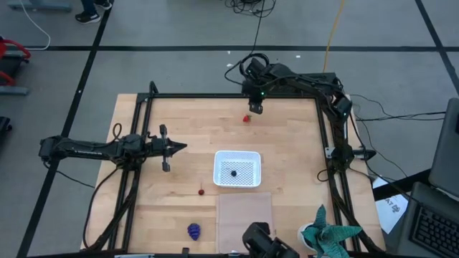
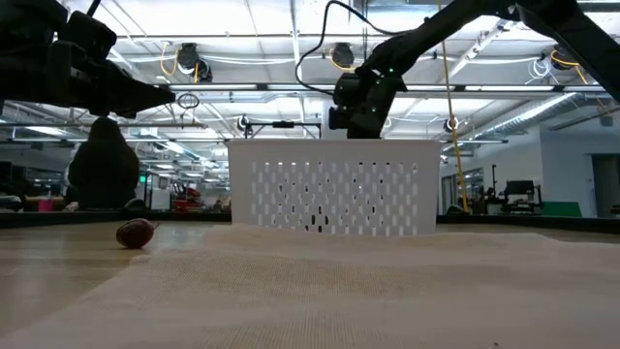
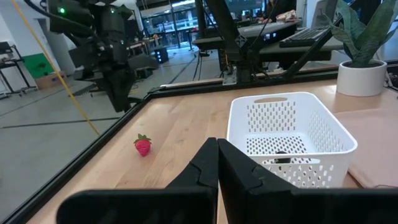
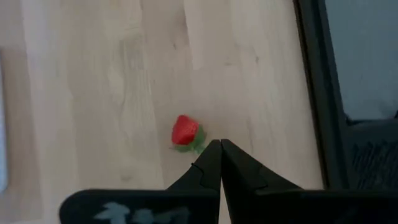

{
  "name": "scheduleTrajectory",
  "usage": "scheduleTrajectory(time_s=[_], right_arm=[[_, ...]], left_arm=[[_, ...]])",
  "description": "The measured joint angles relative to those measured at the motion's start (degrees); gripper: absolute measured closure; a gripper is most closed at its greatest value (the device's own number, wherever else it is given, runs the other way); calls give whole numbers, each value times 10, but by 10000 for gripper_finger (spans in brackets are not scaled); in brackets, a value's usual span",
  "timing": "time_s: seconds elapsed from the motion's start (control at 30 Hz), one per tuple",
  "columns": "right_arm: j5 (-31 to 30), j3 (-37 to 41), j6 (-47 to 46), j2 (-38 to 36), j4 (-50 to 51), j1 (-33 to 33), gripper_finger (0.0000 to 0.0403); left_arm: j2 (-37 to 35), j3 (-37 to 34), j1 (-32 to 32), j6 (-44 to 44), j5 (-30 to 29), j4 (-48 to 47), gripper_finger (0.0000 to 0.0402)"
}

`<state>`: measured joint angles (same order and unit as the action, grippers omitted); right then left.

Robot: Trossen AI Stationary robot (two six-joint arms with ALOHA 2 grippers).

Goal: Pick and placing Produce into tupperware
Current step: Put the red strawberry into the white bin

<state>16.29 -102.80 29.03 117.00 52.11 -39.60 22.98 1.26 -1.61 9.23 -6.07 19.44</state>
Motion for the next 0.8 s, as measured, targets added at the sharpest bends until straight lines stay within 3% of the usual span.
scheduleTrajectory(time_s=[0.2,0.4,0.8], right_arm=[[0,0,80,-1,-1,29,403],[0,18,92,-1,-35,56,387],[0,96,62,-1,-93,48,223]], left_arm=[[0,0,0,0,0,-3,398],[0,0,0,0,0,-10,398],[0,0,0,-3,0,-13,398]])
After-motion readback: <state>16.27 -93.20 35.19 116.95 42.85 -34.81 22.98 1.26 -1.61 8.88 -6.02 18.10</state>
